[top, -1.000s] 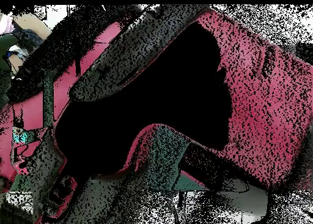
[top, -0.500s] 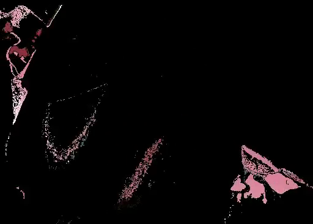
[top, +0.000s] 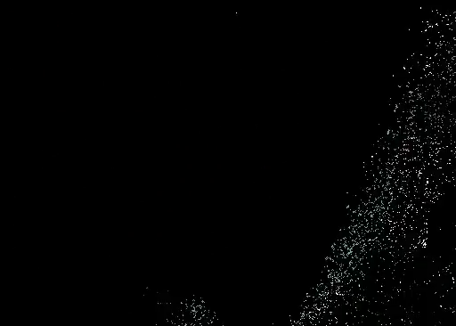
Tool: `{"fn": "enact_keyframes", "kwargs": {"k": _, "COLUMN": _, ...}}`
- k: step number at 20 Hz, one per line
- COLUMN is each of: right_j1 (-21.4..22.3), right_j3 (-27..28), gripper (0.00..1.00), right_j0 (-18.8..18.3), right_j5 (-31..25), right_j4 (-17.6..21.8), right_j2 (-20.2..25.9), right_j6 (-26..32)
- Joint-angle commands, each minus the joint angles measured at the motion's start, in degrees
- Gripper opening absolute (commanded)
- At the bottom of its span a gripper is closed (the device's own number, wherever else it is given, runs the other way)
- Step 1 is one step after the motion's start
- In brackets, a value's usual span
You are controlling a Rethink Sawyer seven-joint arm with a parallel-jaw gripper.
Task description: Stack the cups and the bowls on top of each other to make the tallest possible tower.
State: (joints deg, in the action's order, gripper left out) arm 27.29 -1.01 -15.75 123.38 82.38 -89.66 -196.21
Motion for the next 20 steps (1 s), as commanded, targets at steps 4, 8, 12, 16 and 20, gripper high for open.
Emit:
{"fn": "enact_keyframes", "kwargs": {"k": 4, "right_j1": 12.2, "right_j3": 27.1, "gripper": 1.0, "right_j0": -7.1, "right_j5": 7.1, "right_j4": -19.7, "right_j2": 1.0, "right_j6": -53.7}}
{"fn": "enact_keyframes", "kwargs": {"k": 8, "right_j1": 12.5, "right_j3": 28.2, "gripper": 1.0, "right_j0": -7.3, "right_j5": 8.6, "right_j4": -21.3, "right_j2": -0.1, "right_j6": -61.5}}
{"fn": "enact_keyframes", "kwargs": {"k": 12, "right_j1": 12.3, "right_j3": 28.6, "gripper": 1.0, "right_j0": -6.9, "right_j5": 9.3, "right_j4": -23.0, "right_j2": 0.2, "right_j6": -68.7}}
{"fn": "enact_keyframes", "kwargs": {"k": 16, "right_j1": 12.4, "right_j3": 28.2, "gripper": 1.0, "right_j0": -6.0, "right_j5": 6.1, "right_j4": -21.3, "right_j2": -1.5, "right_j6": -73.8}}
{"fn": "enact_keyframes", "kwargs": {"k": 20, "right_j1": 13.1, "right_j3": 24.6, "gripper": 1.0, "right_j0": -4.7, "right_j5": 3.0, "right_j4": -22.0, "right_j2": -9.4, "right_j6": -74.1}}
